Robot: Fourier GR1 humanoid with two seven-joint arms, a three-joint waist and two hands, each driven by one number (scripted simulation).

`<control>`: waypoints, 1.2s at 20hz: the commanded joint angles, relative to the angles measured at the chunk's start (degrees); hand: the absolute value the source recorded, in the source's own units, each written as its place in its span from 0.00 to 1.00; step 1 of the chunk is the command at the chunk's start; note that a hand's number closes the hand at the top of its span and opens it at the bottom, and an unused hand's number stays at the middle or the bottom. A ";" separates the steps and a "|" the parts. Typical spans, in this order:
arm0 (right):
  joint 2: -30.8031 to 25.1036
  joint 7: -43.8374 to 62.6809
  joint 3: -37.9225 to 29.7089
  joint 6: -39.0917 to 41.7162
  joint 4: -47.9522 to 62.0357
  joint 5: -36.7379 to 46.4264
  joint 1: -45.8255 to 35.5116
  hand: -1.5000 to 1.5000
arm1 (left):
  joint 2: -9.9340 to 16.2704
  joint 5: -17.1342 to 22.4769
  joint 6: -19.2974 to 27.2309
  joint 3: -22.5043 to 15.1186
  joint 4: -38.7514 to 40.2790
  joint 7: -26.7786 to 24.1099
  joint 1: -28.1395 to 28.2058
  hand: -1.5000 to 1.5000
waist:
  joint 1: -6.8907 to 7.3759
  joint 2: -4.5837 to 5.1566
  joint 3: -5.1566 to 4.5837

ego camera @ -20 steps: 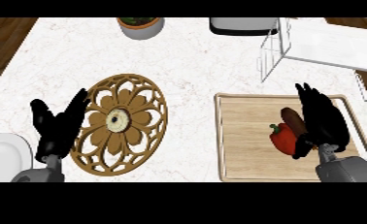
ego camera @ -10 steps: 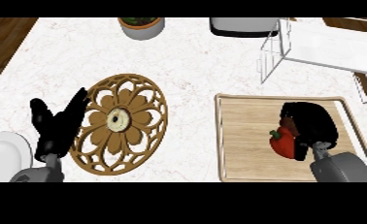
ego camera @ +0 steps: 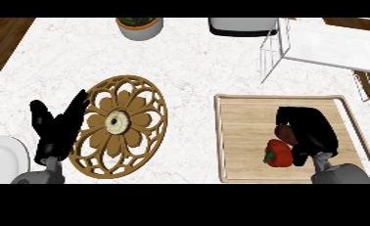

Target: Pick the sweet potato from the tray and place it in the tiered shelf

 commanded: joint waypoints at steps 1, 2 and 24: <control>7.37 -0.75 -1.78 -1.36 -2.29 -7.21 -0.04 1.00 | 0.21 0.01 -0.56 -0.45 0.38 1.89 -0.11 0.50 | 0.34 0.99 1.00; 7.14 -1.44 -5.55 2.21 -2.57 -12.22 -3.12 1.00 | 0.12 0.81 -1.30 0.73 2.96 -0.33 0.04 0.50 | 0.36 1.17 0.93; -5.14 33.44 -36.51 21.75 -32.70 -37.38 -27.86 1.00 | -1.08 -0.34 -0.88 0.05 -2.02 3.10 1.81 0.50 | 0.65 0.88 0.92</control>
